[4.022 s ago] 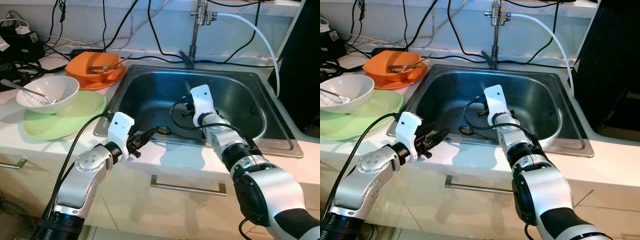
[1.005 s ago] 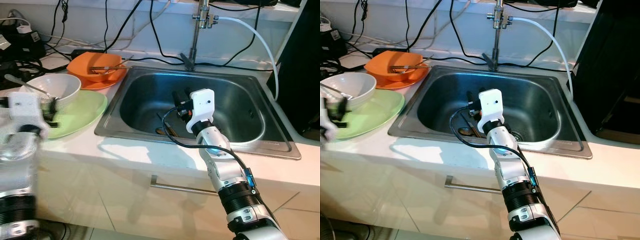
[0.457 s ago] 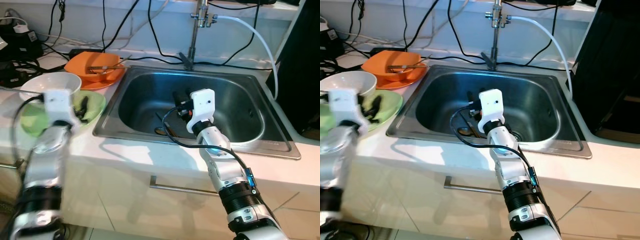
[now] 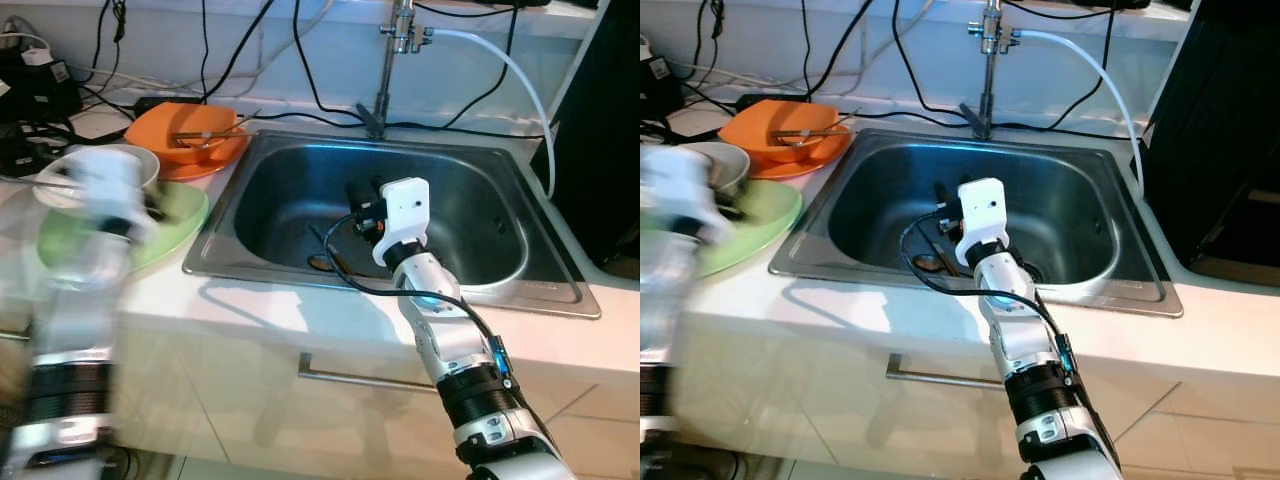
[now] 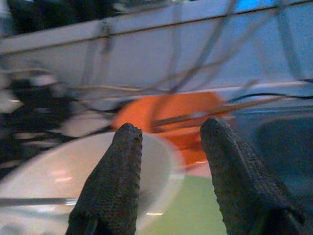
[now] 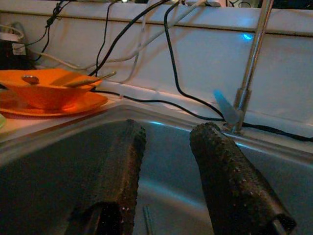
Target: Kitchen organization
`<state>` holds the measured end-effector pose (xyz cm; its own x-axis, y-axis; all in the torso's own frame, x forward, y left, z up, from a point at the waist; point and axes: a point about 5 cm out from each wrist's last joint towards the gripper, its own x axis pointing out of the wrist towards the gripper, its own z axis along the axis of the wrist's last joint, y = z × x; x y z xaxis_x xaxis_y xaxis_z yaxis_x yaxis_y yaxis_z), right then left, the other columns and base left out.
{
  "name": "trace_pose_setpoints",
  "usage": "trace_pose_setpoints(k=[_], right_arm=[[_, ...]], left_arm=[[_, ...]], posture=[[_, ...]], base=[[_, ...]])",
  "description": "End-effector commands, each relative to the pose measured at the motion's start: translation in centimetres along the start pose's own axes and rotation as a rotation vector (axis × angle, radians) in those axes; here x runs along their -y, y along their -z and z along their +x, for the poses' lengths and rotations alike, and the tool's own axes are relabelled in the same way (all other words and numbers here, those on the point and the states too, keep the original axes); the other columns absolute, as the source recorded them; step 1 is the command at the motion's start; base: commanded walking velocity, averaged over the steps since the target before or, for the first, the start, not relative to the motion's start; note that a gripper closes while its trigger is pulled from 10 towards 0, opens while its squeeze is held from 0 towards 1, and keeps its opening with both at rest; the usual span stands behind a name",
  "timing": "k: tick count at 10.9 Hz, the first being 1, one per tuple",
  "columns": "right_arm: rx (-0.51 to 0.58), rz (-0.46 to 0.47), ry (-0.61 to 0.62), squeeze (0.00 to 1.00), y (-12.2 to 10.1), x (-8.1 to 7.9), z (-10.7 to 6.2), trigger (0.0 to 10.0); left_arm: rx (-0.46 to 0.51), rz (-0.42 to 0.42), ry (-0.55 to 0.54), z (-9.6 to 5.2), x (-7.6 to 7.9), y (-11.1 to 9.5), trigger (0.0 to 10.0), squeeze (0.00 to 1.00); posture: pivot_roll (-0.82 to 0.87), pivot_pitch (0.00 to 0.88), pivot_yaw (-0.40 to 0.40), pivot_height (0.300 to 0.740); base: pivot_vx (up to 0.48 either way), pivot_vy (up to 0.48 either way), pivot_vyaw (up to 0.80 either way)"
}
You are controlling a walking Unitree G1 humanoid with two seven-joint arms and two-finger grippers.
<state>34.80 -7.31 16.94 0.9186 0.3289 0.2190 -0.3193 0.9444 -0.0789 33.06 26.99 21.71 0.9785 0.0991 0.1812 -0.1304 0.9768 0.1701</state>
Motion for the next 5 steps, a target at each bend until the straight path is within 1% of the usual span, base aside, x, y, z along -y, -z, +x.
trace_pose_setpoints(k=[1,3,5], right_arm=[[-0.012,0.002,-0.001,0.00,0.2,-0.1,0.0,10.0],[-0.011,0.003,0.000,0.00,0.2,0.0,-0.1,10.0],[-0.013,0.000,0.005,0.00,0.2,0.2,-0.1,10.0]], left_arm=[[-0.016,0.009,-0.029,-0.3,-0.7,0.4,10.0,0.00],[-0.077,0.052,-0.083,-0.9,-3.1,1.7,10.0,0.00],[-0.134,0.066,-0.109,-1.4,-4.4,3.0,10.0,0.00]], posture=[[0.24,0.019,-0.005,0.740],[0.24,0.019,-0.005,0.740],[0.24,0.019,-0.007,0.740]], base=[[0.000,0.000,0.00],[0.000,0.000,0.00],[0.000,0.000,0.00]])
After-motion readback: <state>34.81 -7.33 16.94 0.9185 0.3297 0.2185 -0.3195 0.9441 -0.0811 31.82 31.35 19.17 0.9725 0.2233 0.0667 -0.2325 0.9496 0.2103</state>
